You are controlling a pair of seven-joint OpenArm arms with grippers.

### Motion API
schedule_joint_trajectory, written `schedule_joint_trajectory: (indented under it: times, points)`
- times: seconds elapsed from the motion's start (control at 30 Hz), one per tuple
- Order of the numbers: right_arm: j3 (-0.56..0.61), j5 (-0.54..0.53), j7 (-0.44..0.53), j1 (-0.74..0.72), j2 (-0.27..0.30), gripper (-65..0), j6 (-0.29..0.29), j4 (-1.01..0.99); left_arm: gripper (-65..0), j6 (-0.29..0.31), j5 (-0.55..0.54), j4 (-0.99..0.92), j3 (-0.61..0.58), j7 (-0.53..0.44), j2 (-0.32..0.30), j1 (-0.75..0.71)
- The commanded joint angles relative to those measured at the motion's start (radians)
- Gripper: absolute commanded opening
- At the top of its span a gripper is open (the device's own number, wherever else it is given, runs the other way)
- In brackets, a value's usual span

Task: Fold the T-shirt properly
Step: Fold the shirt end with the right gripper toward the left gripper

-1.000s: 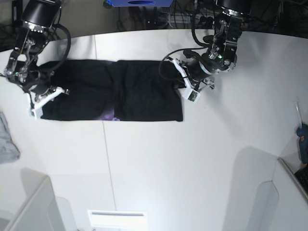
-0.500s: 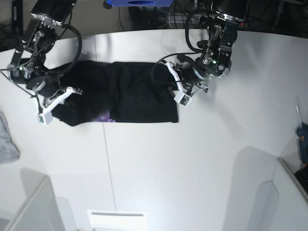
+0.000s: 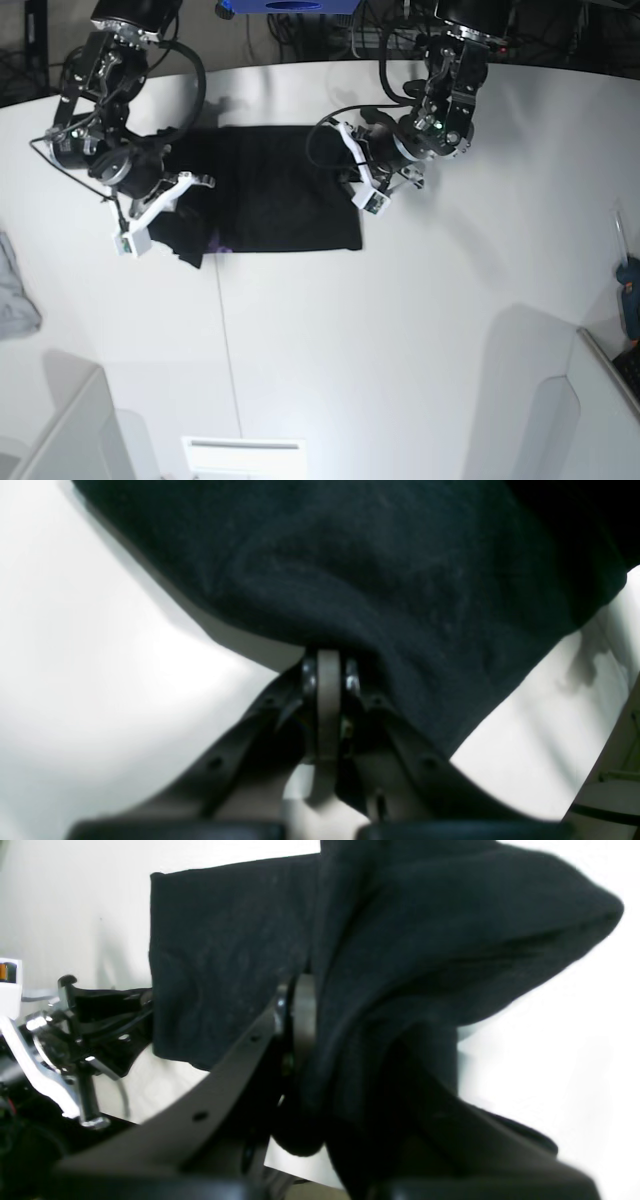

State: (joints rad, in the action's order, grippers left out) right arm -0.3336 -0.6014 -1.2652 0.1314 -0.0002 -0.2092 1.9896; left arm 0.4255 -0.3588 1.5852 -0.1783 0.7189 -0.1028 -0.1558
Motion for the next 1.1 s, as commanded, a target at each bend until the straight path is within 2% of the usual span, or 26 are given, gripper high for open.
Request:
schedule_joint_trajectory:
  times: [0.0, 0.13, 0.23, 0.33, 0.43, 0.53, 0.63, 0.83, 0.97, 1.07]
  points:
    - [0.0, -0.024, 0.015, -0.011, -0.001, -65.0, -0.006, 0.021, -65.0, 0.009, -0.015, 0.02, 0.0, -0.02, 0.002, 0.005]
    - [0.0, -0.025, 0.014, -0.011, -0.027, -65.0, -0.014, 0.021, -65.0, 0.009, -0.015, 0.02, 0.0, -0.02, 0.002, 0.003]
    - [-0.002, -0.025, 0.008, -0.009, -0.045, -65.0, -0.052, 0.021, -65.0, 0.009, -0.015, 0.02, 0.0, -0.02, 0.002, 0.003]
    - [-0.002, -0.03, 0.008, 0.007, -0.06, -65.0, -0.059, 0.021, -65.0, 0.009, -0.015, 0.02, 0.0, -0.02, 0.002, 0.003]
    - [-0.002, -0.117, 0.006, 0.014, -0.067, -65.0, -0.059, 0.021, -65.0, 0.009, -0.015, 0.02, 0.0, -0.02, 0.002, 0.003]
    - [-0.003, -0.211, 0.008, 0.024, -0.062, -65.0, -0.028, 0.021, -65.0, 0.009, -0.015, 0.02, 0.0, -0.02, 0.002, 0.003]
    - [0.0, -0.216, 0.012, 0.027, -0.062, -65.0, 0.027, 0.017, -65.0, 0.009, -0.015, 0.02, 0.0, -0.02, 0.002, 0.003]
    - [0.0, -0.217, 0.015, 0.029, -0.071, -65.0, 0.03, 0.015, -65.0, 0.009, -0.015, 0.02, 0.0, -0.02, 0.002, 0.002]
    - [0.001, -0.214, 0.038, 0.024, -0.1, -65.0, 0.03, -0.014, -65.0, 0.009, -0.015, 0.02, 0.0, -0.02, 0.002, 0.002]
    - [0.066, -0.214, 0.083, 0.027, -0.097, -65.0, 0.034, -0.017, -65.0, 0.009, -0.015, 0.02, 0.0, -0.02, 0.002, 0.002]
